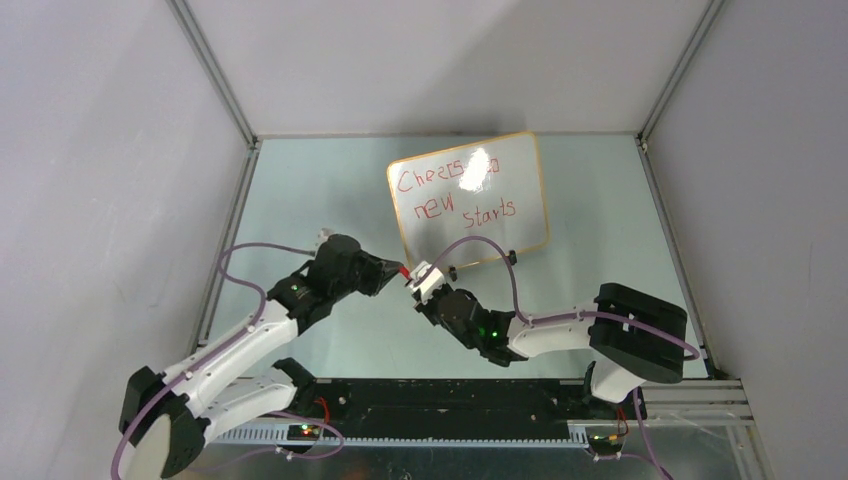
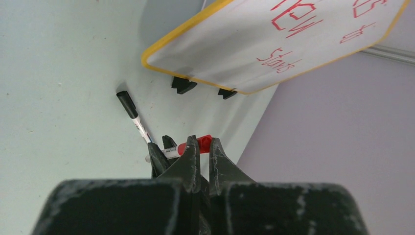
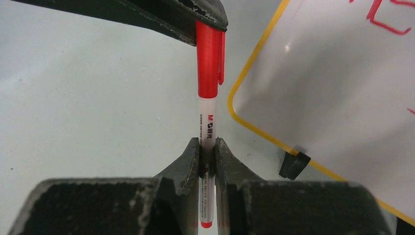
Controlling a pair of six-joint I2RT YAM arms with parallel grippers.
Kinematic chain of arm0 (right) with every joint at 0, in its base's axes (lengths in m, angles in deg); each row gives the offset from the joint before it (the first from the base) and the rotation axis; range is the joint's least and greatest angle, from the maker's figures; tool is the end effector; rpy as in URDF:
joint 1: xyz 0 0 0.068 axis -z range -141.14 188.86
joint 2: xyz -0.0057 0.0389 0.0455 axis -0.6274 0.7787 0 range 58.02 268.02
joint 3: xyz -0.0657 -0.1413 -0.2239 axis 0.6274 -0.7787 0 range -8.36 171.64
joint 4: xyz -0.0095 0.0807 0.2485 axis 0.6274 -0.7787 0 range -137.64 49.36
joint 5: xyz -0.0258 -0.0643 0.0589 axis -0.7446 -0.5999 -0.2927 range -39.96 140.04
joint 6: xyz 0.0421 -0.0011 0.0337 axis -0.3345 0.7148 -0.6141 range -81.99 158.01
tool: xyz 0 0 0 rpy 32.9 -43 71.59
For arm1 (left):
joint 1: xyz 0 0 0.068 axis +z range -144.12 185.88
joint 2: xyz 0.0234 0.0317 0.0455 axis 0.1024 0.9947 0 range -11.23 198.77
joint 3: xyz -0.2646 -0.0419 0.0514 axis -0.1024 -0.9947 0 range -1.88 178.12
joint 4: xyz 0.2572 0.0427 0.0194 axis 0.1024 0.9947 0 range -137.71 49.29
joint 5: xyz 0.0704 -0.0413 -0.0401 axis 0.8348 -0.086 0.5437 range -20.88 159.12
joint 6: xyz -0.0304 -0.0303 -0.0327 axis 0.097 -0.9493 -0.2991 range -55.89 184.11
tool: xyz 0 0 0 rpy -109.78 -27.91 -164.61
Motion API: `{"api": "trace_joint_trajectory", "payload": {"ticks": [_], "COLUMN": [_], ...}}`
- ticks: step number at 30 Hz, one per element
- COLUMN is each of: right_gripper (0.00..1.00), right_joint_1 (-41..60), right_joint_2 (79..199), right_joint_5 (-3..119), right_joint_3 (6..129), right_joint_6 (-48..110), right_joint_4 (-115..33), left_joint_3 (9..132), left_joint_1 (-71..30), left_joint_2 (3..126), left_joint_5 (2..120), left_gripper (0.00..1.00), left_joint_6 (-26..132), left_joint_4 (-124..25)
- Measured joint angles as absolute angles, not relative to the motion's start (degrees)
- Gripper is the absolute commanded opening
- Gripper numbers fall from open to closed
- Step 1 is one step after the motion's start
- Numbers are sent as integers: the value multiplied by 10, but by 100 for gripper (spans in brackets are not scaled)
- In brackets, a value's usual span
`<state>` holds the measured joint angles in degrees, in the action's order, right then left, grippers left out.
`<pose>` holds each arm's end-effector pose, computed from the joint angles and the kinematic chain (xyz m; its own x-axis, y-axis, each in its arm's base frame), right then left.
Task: Write a sentence on the whiteboard
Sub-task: Insert the whiteboard marker without the cap into the pen cap.
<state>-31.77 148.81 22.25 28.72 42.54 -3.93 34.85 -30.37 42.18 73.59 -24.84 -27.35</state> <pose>0.1211 0.2943 0.1846 -0.0424 -0.3313 -0.9426 -0.6922 0.6901 -0.2114 0.1646 -0.1171 0.2466 -0.5482 -0.8341 -0.0615 -0.4758 0.3715 -0.7972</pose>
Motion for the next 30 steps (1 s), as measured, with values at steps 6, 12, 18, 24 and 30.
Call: {"api": "trace_joint_trajectory", "payload": {"ticks": [6, 12, 18, 24, 30], "right_gripper": [0, 0, 0, 0, 0], "right_joint_1": [-313, -311, -305, -296, -279], "right_joint_2": [1488, 1488, 1485, 1476, 1490], "right_joint_5": [234, 243, 278, 324, 327], "right_joint_3": [283, 282, 282, 302, 393], "right_joint_6": [411, 405, 387, 336, 284], "right_joint_4": [-67, -68, -72, -66, -96], "left_joint_3": [344, 339, 339, 326, 309], "left_joint_1": [-320, -328, -323, -227, -115], "left_joint_2": [449, 441, 428, 401, 324], "left_joint_5": [750, 765, 778, 724, 740], "left_gripper": [0, 0, 14, 86, 99], "left_joint_6": [-248, -244, -229, -163, -78], "left_joint_4": [-284, -283, -252, -225, -152]}}
